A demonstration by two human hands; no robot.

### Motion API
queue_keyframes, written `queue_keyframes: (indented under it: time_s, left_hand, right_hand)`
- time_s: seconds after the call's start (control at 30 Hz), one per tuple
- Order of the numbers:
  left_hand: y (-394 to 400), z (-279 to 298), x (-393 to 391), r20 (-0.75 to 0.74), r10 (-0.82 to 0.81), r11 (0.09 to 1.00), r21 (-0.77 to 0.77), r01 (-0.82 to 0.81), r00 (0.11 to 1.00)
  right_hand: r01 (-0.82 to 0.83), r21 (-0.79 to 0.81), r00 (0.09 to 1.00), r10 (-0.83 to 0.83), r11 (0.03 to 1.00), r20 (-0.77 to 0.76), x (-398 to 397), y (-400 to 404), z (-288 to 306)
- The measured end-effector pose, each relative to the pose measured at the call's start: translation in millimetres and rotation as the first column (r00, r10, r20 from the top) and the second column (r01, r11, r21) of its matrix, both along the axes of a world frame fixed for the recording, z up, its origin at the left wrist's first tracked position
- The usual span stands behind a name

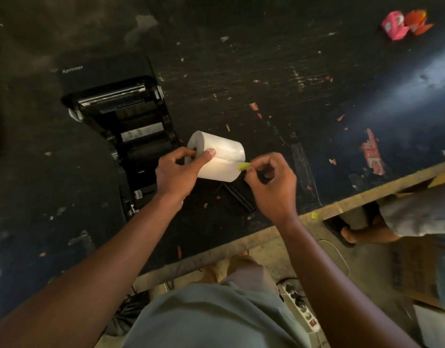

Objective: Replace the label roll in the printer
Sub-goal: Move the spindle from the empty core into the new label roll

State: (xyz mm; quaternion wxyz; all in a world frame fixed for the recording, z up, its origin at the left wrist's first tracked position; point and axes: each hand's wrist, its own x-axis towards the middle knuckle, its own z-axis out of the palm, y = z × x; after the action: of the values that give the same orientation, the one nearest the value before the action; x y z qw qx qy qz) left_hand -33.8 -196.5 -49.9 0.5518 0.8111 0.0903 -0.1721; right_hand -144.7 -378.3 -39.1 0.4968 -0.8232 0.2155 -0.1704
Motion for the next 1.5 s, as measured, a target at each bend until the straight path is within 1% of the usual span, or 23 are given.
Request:
queue_keyframes:
  time_s: [0.07,0.1,0.17,0.23,0.33,0.5,0.6,0.67,0.7,0.73,0.77,0.83,0.87,0.9,0.93,1.0,1.07,1.17,1.23,1.27,1.33,1.4,1.5]
  left_hand:
    - [4.6,1.0,1.8,-0.014,0.038,0.998,-0.044,-0.039,0.999]
    - [7.6,1.9,3.4,-0.019,0.046,0.997,-0.066,-0.047,0.999]
    - [15.3,6.0,6.7,-0.03,0.05,0.993,-0.109,-0.053,0.998]
    - [23.7,12.3,9.4,-0.032,0.056,0.988,-0.144,-0.06,0.998]
    - [35.1,24.2,8.6,-0.037,0.061,0.979,-0.194,-0.067,0.997]
    - [52.5,31.2,-0.3,-0.126,0.097,0.949,-0.287,-0.13,0.987]
    - [60.7,33.3,-7.6,-0.188,0.109,0.936,-0.311,-0.165,0.976]
    - [68.1,33.4,-11.7,-0.232,0.122,0.923,-0.33,-0.196,0.965]
    - [72.8,33.0,-13.1,-0.255,0.126,0.914,-0.346,-0.212,0.959]
    - [76.4,34.2,-15.1,-0.287,0.135,0.901,-0.364,-0.238,0.949]
    - [81.0,31.1,-16.8,-0.316,0.128,0.887,-0.387,-0.251,0.94]
    - [89.2,26.7,-20.5,-0.386,0.12,0.855,-0.428,-0.293,0.914]
    - [91.8,25.9,-22.6,-0.417,0.114,0.837,-0.449,-0.313,0.902]
    - [94.8,24.2,-25.0,-0.441,0.095,0.812,-0.484,-0.325,0.892]
    - [97.3,24.4,-27.2,-0.464,0.083,0.788,-0.512,-0.343,0.882]
    - [102.2,25.5,-31.0,-0.487,0.064,0.738,-0.564,-0.37,0.871]
    - [107.2,25.0,-33.4,-0.501,0.042,0.682,-0.618,-0.391,0.865]
    - [113.1,25.4,-35.2,-0.489,0.005,0.625,-0.68,-0.385,0.872]
    - [115.8,26.0,-35.2,-0.49,0.006,0.601,-0.695,-0.394,0.872]
    - [116.6,26.6,-34.6,-0.496,0.017,0.591,-0.695,-0.409,0.868]
    - [117.6,26.0,-33.4,-0.512,0.036,0.57,-0.695,-0.438,0.858]
    - [117.6,25.5,-32.2,-0.524,0.047,0.556,-0.693,-0.458,0.851]
    - [116.0,24.0,-32.5,-0.529,0.046,0.554,-0.692,-0.462,0.848]
  right_hand:
    - [0.04,-0.002,0.995,-0.04,0.999,-0.092,-6.9,-16.7,-10.5]
    - [0.032,-0.029,0.981,-0.037,0.999,-0.188,-9.2,-25.7,-18.3]
    - [-0.045,-0.106,0.908,-0.004,0.993,-0.419,-11.2,-40.6,-37.8]
    - [-0.122,-0.105,0.829,0.044,0.987,-0.557,-10.6,-46.8,-56.2]
    - [-0.159,-0.123,0.812,0.059,0.98,-0.58,-7.4,-45.7,-74.6]
    - [-0.097,-0.174,0.83,-0.016,0.98,-0.557,-1.4,-44.6,-82.2]
    - [-0.192,-0.28,0.846,0.014,0.94,-0.533,3.3,-43.4,-77.1]
    - [-0.359,-0.39,0.867,0.147,0.848,-0.477,15.0,-38.3,-72.1]
    - [-0.473,-0.414,0.839,0.254,0.778,-0.481,25.1,-32.8,-69.4]
    - [-0.599,-0.41,0.772,0.36,0.687,-0.524,37.1,-26.7,-67.1]
    - [-0.72,-0.384,0.672,0.441,0.579,-0.595,49.4,-20.6,-65.3]
    - [-0.879,-0.297,0.459,0.495,0.374,-0.737,69.9,-10.4,-64.6]
    - [-0.916,-0.258,0.383,0.487,0.306,-0.785,77.3,-8.1,-65.9]
    - [-0.932,-0.229,0.343,0.481,0.279,-0.807,83.2,-7.6,-67.4]
    - [-0.934,-0.21,0.331,0.484,0.288,-0.81,88.4,-8.1,-68.8]
    - [-0.918,-0.201,0.356,0.489,0.342,-0.797,96.6,-10.8,-70.1]
    - [-0.873,-0.234,0.438,0.477,0.428,-0.762,102.0,-17.6,-68.1]
    - [-0.66,-0.279,0.687,0.41,0.697,-0.6,98.6,-37.3,-56.2]
    - [-0.426,-0.197,0.855,0.322,0.883,-0.407,87.8,-49.9,-38.8]
    - [-0.303,-0.112,0.917,0.258,0.946,-0.303,81.1,-53.3,-27.3]
    - [-0.145,0.105,0.983,0.155,0.984,-0.098,66.6,-51.7,-1.6]
    - [-0.115,0.275,0.993,0.104,0.954,0.056,53.7,-38.9,22.4]
    - [-0.121,0.366,0.986,0.069,0.923,0.152,43.5,-16.4,41.0]
